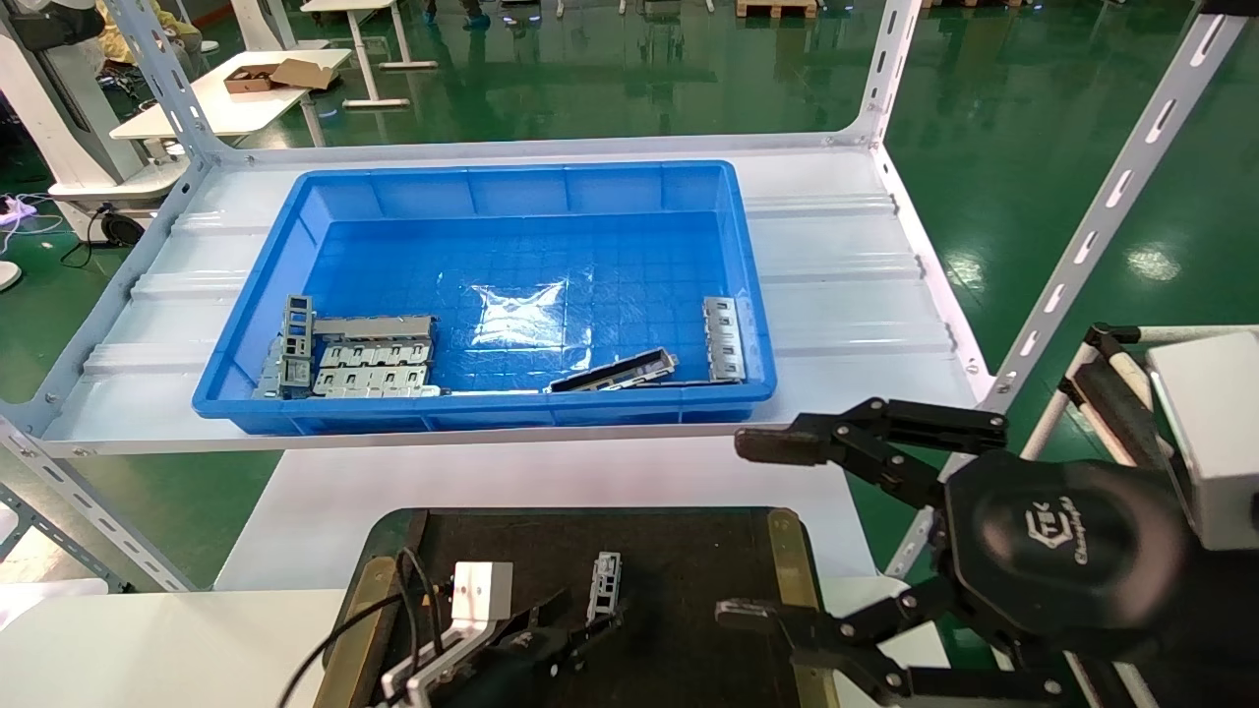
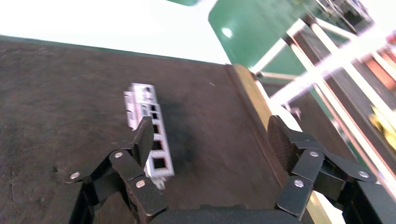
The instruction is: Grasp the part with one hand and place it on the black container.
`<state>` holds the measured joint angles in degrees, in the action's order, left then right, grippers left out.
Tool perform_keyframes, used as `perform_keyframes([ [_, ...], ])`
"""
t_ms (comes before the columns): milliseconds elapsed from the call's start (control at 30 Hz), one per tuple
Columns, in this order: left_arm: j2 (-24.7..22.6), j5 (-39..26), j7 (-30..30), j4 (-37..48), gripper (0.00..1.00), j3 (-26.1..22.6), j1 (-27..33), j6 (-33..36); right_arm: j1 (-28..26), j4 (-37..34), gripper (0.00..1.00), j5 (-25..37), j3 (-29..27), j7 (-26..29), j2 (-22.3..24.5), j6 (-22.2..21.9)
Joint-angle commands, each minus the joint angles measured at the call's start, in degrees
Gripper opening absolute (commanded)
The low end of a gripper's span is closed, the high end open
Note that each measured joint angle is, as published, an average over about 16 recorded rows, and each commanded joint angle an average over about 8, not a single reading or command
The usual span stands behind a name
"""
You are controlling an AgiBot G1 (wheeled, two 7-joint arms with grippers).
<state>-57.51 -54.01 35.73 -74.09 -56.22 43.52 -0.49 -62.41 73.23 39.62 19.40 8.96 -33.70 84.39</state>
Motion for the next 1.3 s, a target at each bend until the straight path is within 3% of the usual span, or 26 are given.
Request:
perform_keyframes([
  [33,3.2,0.55,-0.04,-2.73,1.0,-1.68,0.94,2.44,0.0,0.0,1.0,0.0,0.0,0.0,0.0,0.0],
  [233,8.29,1.73,-2.75,-3.76,1.0,0.9,2.77,14.86,0.0,0.0,1.0,-0.01,0.01,-0.01,0.0,0.0],
  [700,17.33,11.93,-17.34,-3.44,1.0,12.22,-0.76,41.6,-0.01,0.0,1.0,-0.02,0.03,-0.01,0.01,-0.01],
  [1000,22.08,14.23,-20.25,-3.39,1.0,14.2,0.33,51.42,-0.01,0.0,1.0,-0.03,0.04,-0.02,0.02,-0.02],
  [1300,24.11,15.48,-19.55,-3.42,1.0,15.03,1.86,54.73,-0.01,0.0,1.0,-0.03,0.05,-0.03,0.02,-0.02],
])
